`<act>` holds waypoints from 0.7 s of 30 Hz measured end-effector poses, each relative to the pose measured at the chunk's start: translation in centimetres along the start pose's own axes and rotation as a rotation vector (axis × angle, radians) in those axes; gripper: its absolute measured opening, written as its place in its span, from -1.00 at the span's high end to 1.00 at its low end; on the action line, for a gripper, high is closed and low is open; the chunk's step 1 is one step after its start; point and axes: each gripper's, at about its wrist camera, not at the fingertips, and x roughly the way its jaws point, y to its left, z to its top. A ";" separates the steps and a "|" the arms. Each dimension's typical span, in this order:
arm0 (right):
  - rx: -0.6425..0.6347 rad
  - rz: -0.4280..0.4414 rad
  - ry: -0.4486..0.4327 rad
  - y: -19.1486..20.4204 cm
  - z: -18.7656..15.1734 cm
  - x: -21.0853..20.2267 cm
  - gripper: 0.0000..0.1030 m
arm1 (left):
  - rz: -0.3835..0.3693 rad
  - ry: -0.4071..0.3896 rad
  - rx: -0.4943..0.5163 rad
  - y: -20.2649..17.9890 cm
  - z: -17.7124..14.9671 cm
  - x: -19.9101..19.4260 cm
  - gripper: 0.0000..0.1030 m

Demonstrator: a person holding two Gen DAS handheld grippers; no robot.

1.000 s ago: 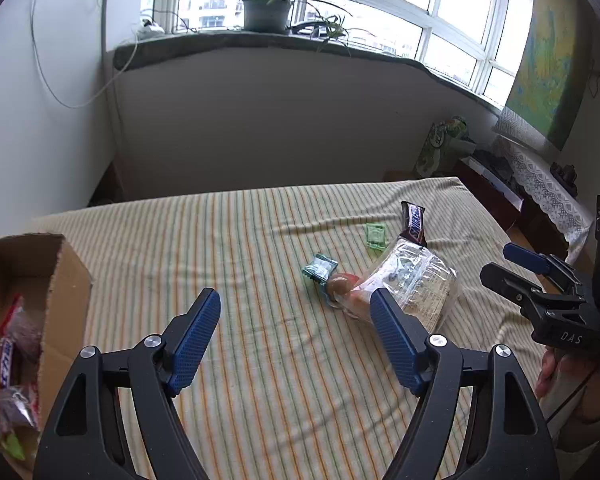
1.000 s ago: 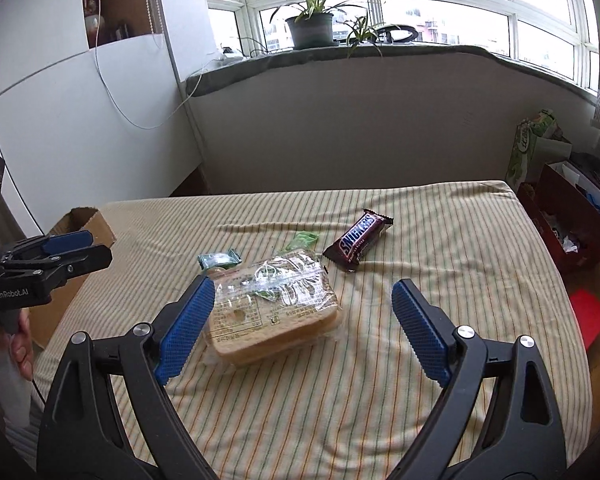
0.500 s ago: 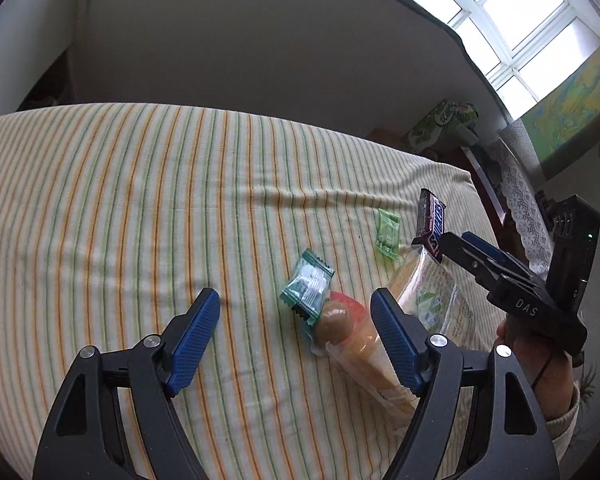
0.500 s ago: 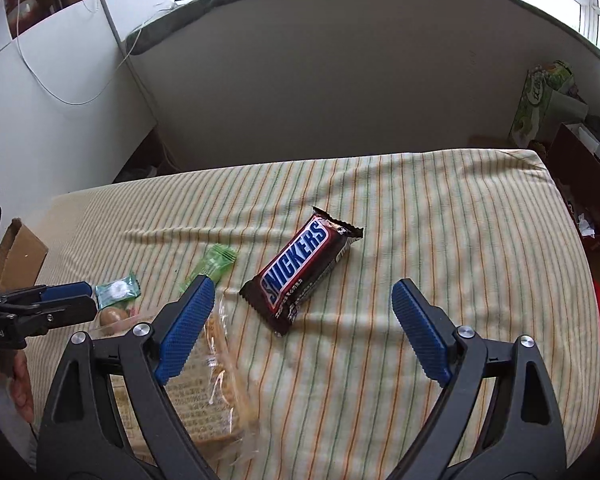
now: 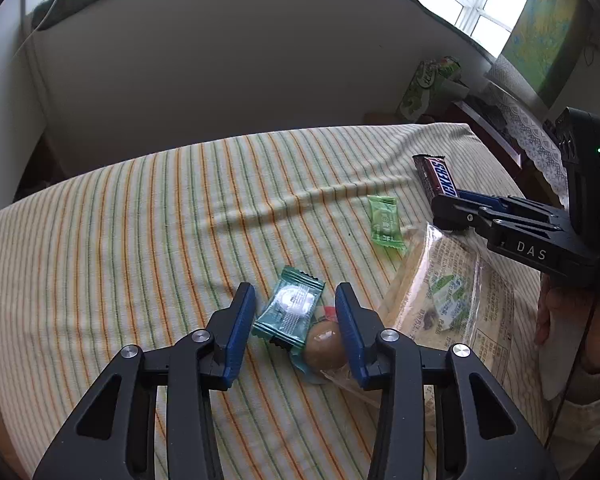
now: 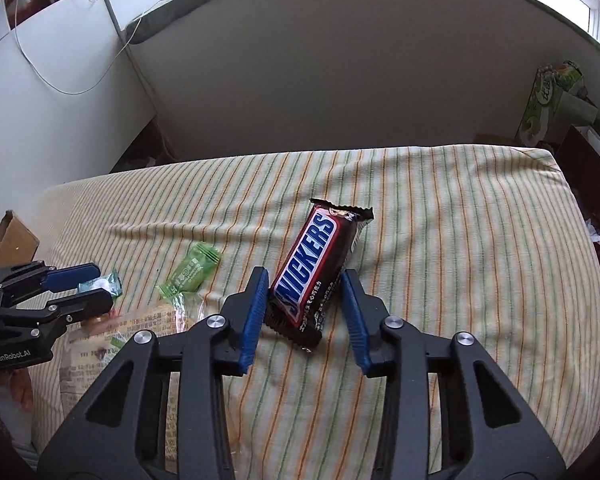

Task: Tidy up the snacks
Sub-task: 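Close the left tool on the green-wrapped candy while the right tool closes on the Snickers bar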

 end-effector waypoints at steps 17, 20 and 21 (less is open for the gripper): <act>0.020 0.010 -0.094 -2.1 -2.9 -3.4 0.38 | 0.018 -0.073 0.046 -0.7 -0.5 -0.7 0.56; 0.022 0.012 -0.092 -2.3 -2.8 -3.3 0.39 | 0.031 -0.111 0.034 -0.6 -0.8 -1.7 0.56; 0.024 0.013 -0.091 -2.5 -2.9 -3.4 0.39 | 0.037 -0.126 0.030 -0.7 -0.9 -2.2 0.56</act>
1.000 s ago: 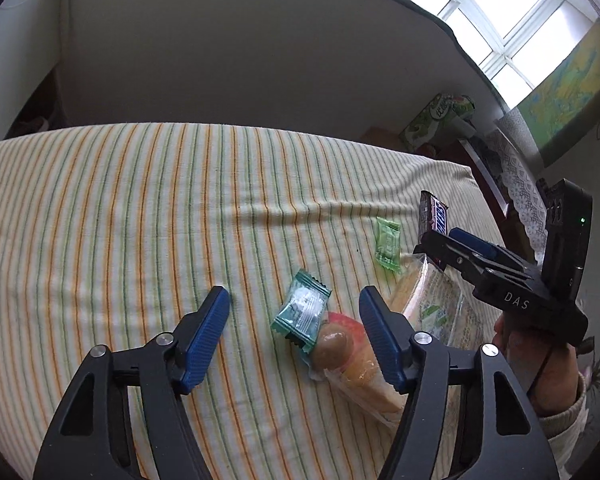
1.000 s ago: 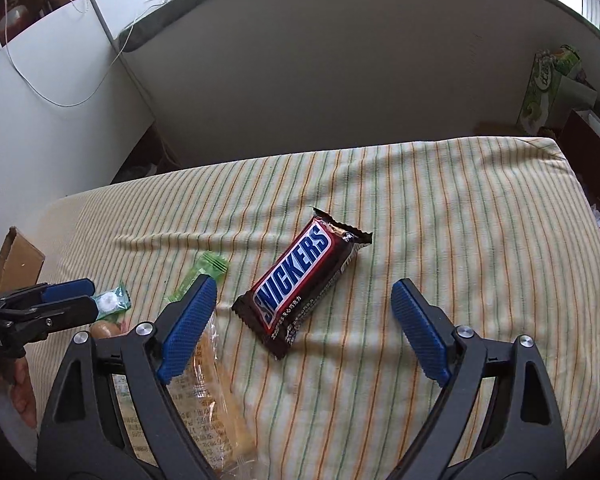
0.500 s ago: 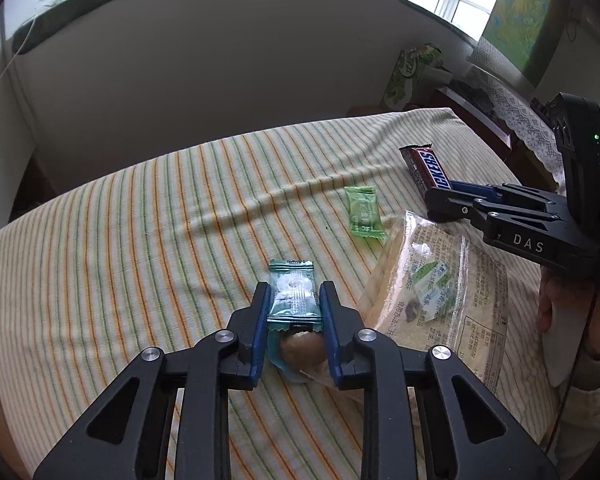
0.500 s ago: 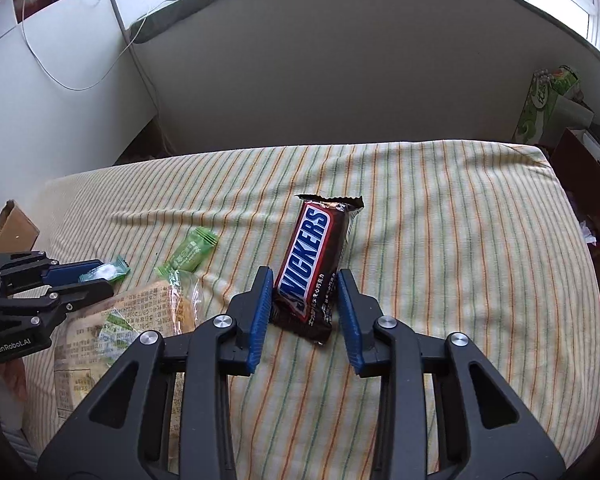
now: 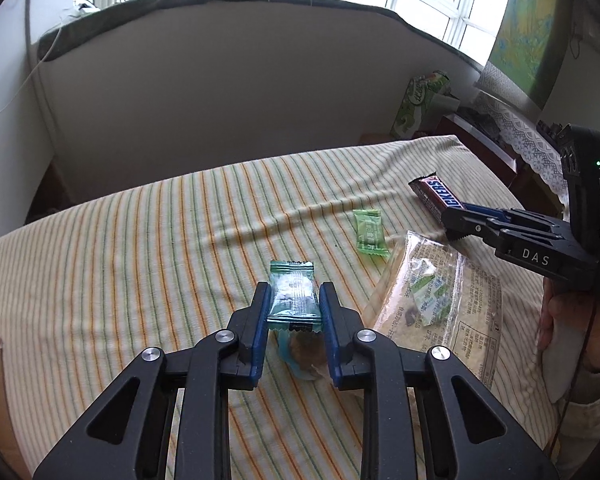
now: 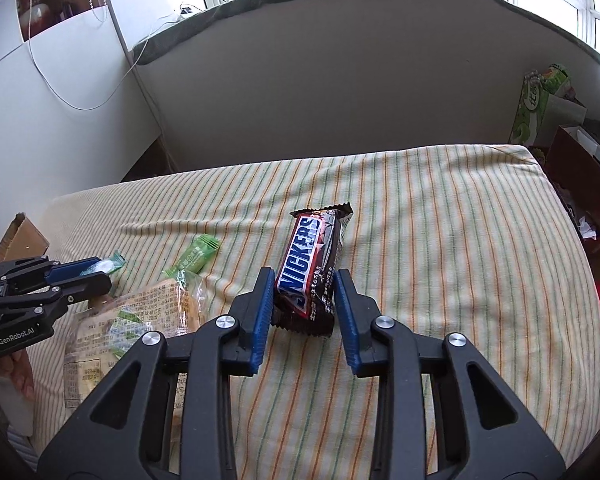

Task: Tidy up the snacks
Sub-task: 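Close the left tool on the green-wrapped candy while the right tool closes on the Snickers bar, then lift and carry the green candy and Snickers bar over the cardboard box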

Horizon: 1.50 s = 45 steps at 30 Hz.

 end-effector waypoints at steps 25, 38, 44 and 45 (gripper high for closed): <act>0.065 0.028 -0.239 5.2 -2.4 -14.8 0.39 | -0.012 -0.298 -0.057 0.8 -3.5 -16.4 0.56; -0.016 0.108 -0.301 13.1 -5.2 -19.4 0.39 | 0.067 -0.383 -0.092 2.6 -8.3 -22.0 0.56; -0.093 0.188 -0.276 18.3 -5.1 -17.7 0.39 | 0.149 -0.411 -0.175 6.8 -10.9 -24.2 0.56; -0.105 0.201 -0.269 19.3 -5.0 -17.2 0.38 | 0.166 -0.415 -0.189 7.6 -11.3 -24.6 0.56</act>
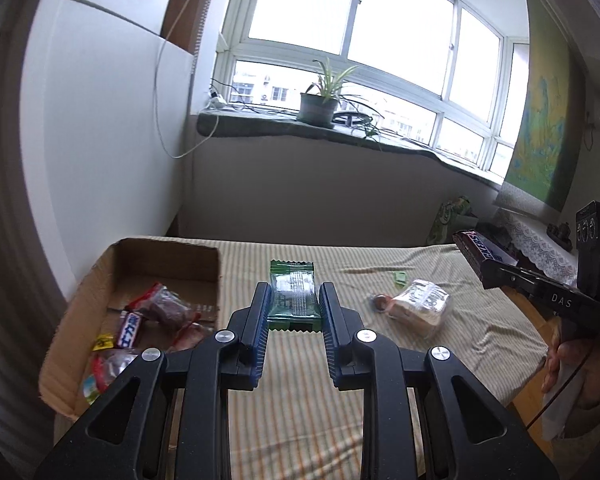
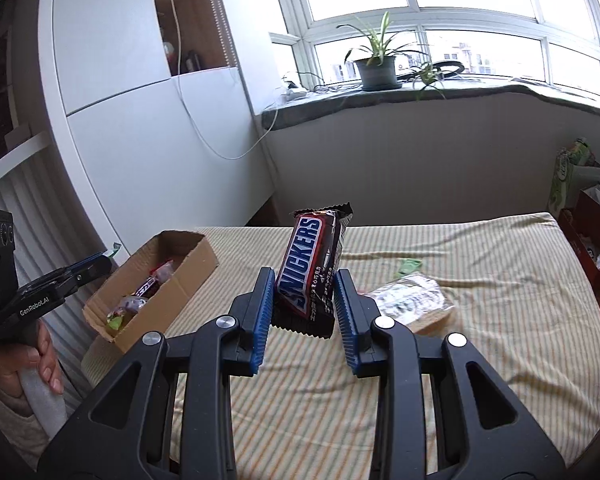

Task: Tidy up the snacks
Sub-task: 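Lift and carry the green candy and Snickers bar over the cardboard box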

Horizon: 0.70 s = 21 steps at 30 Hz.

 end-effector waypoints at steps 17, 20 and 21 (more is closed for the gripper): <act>-0.187 0.249 0.114 15.9 0.7 9.9 0.38 | 0.156 -0.008 -0.152 10.3 -2.3 -2.4 0.56; -0.202 0.253 0.118 16.8 0.9 10.2 0.38 | 0.148 -0.006 -0.155 10.6 -2.6 -2.5 0.56; -0.205 0.254 0.119 17.0 0.9 10.3 0.38 | 0.145 -0.006 -0.155 10.7 -2.7 -2.5 0.56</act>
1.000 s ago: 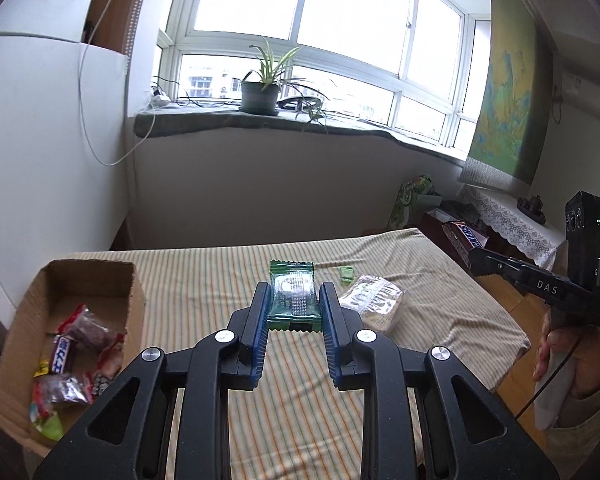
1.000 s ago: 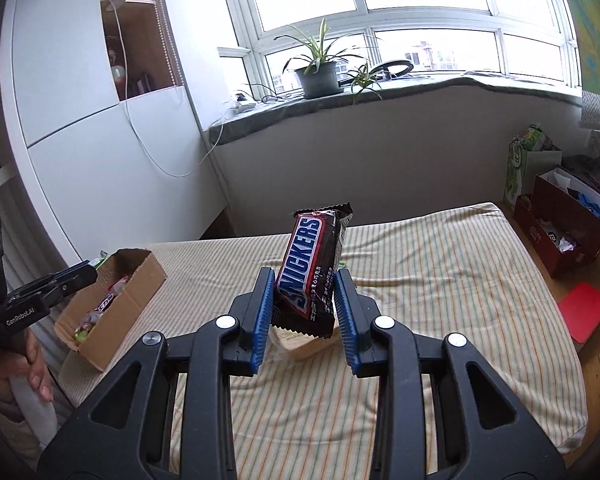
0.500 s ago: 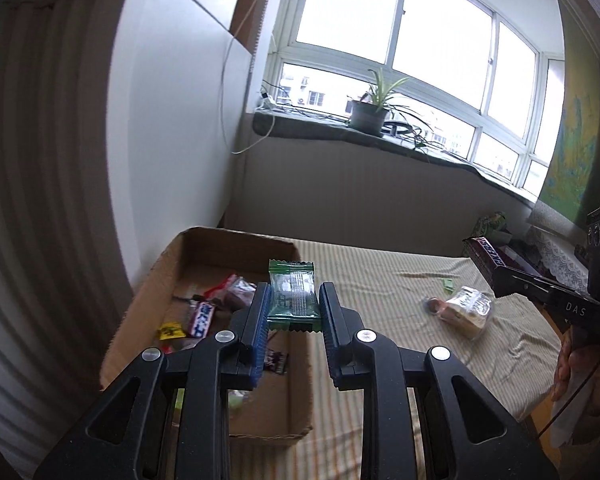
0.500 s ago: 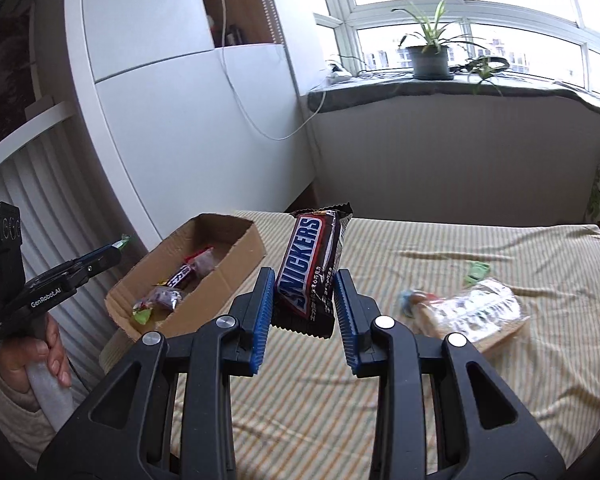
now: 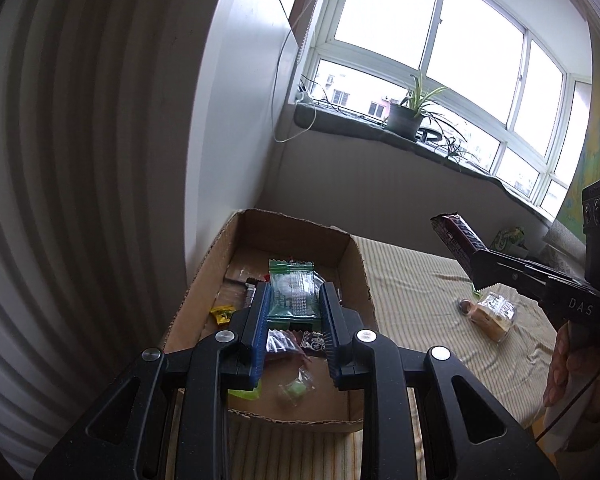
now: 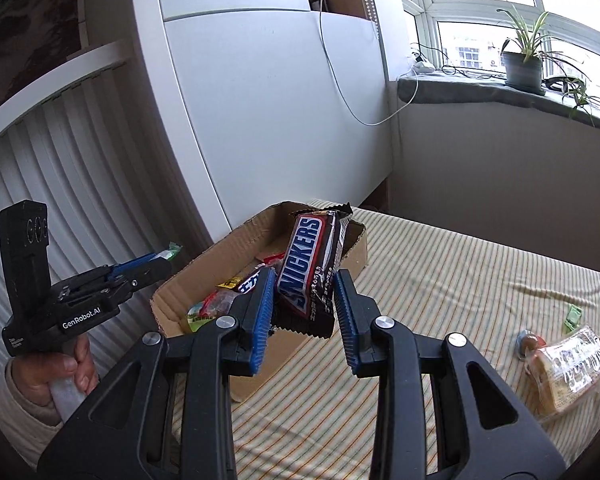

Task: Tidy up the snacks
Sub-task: 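Lift and carry the green candy and Snickers bar over the cardboard box, then open both tools to drop the green candy and Snickers into the box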

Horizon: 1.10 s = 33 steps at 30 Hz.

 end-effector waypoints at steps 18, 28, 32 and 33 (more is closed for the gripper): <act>-0.098 0.071 0.086 3.4 2.0 8.4 0.17 | 0.011 0.085 -0.061 2.5 -0.9 3.1 0.07; -0.033 0.009 0.077 1.1 -0.2 7.2 -0.28 | 0.055 0.059 -0.157 5.2 -0.6 1.9 -0.14; -0.042 -0.031 0.030 1.5 -1.0 5.7 -0.45 | 0.053 0.047 -0.150 4.6 -0.4 1.0 -0.14; -0.041 -0.037 0.015 1.7 -1.0 5.3 -0.56 | 0.051 0.044 -0.147 4.4 -0.4 0.8 -0.14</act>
